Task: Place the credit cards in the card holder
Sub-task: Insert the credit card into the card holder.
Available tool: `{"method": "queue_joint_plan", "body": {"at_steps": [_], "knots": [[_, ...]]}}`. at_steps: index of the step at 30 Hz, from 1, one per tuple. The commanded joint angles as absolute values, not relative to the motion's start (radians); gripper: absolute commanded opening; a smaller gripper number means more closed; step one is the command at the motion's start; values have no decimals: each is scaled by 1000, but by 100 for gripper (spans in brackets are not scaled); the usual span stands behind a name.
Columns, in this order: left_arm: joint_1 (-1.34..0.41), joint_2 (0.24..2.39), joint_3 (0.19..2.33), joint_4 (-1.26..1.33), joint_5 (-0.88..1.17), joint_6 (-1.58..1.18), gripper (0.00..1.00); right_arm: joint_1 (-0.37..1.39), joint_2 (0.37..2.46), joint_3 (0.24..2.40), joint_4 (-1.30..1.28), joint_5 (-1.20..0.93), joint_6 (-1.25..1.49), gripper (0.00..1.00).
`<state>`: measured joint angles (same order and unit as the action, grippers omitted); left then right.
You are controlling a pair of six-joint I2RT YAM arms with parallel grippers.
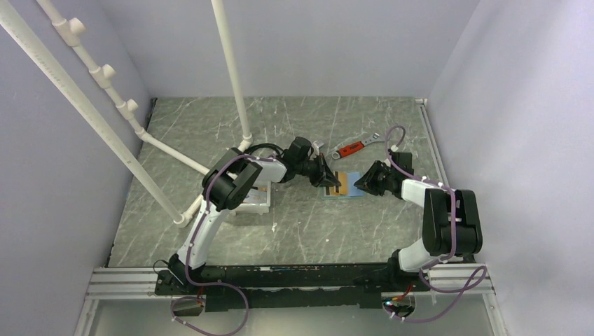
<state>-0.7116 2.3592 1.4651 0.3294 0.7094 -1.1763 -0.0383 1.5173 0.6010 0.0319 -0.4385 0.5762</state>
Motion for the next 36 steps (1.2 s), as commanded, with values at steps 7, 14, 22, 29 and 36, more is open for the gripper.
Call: {"method": "queue_joint_plan", "body": {"at_steps": [7, 14, 22, 29, 36], "knots": [[-723, 2352, 1460, 340, 666, -1175, 0, -75, 1536, 598, -33, -382, 549, 27], [-749, 2377, 1525, 268, 649, -1153, 0, -74, 1587, 584, 21, -473, 571, 12], [-781, 2370, 1531, 276, 579, -1152, 3, -77, 1576, 566, 43, -515, 594, 9], [-781, 2312, 1521, 144, 522, -1079, 34, -118, 1522, 599, -53, -429, 543, 14], [-793, 2274, 1538, 18, 464, -1012, 42, -130, 1503, 598, -70, -407, 524, 14]]}}
